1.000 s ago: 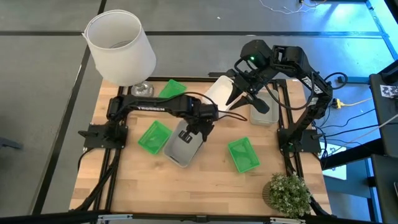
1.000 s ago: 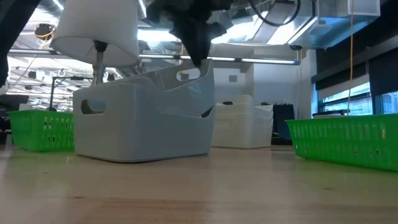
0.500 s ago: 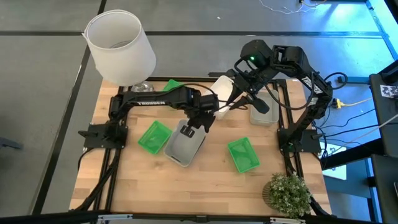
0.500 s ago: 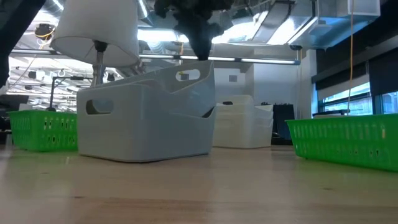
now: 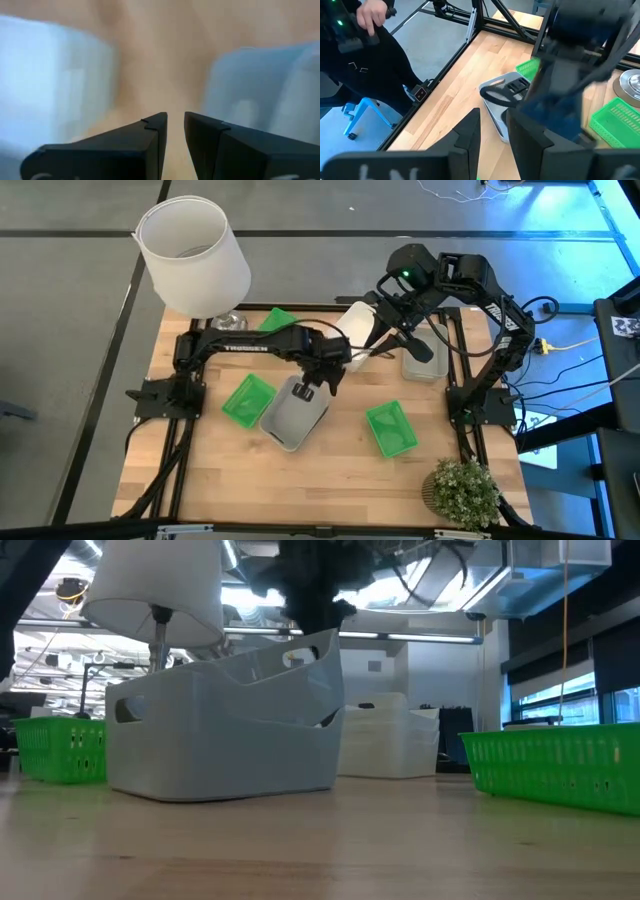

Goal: Stack baskets by color
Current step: Stack the bottom gray bin on the middle gray bin

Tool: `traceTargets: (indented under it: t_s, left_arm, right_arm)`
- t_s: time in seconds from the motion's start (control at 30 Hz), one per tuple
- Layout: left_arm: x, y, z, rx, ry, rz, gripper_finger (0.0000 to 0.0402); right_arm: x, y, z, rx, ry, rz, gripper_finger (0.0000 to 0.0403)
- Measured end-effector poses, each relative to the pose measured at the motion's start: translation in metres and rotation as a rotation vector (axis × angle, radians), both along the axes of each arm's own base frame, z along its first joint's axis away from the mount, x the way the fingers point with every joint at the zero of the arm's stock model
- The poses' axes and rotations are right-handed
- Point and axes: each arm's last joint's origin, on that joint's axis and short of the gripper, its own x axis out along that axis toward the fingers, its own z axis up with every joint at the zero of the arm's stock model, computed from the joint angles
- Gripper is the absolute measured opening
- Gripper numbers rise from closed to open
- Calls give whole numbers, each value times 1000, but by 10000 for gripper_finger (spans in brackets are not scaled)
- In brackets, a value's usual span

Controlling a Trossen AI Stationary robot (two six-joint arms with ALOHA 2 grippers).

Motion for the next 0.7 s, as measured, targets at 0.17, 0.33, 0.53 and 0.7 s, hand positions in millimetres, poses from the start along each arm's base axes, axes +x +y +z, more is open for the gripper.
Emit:
traceTargets:
  t_s: [0.17, 0.33, 0.53, 0.7]
  left_arm:
    - [-12, 5, 38, 105, -124, 178, 57]
    - [-27, 1, 52, 204, -168, 425, 57]
    - [-37, -27, 54, 212, -150, 473, 57]
    - [-37, -51, 37, 201, -138, 460, 57]
  right_arm:
    - [0, 0, 0, -1, -3, 0, 97]
    - [1, 0, 1, -3, -9, 1, 97]
    - [1, 0, 1, -2, -8, 0, 97]
    - [1, 0, 1, 0, -8, 1, 97]
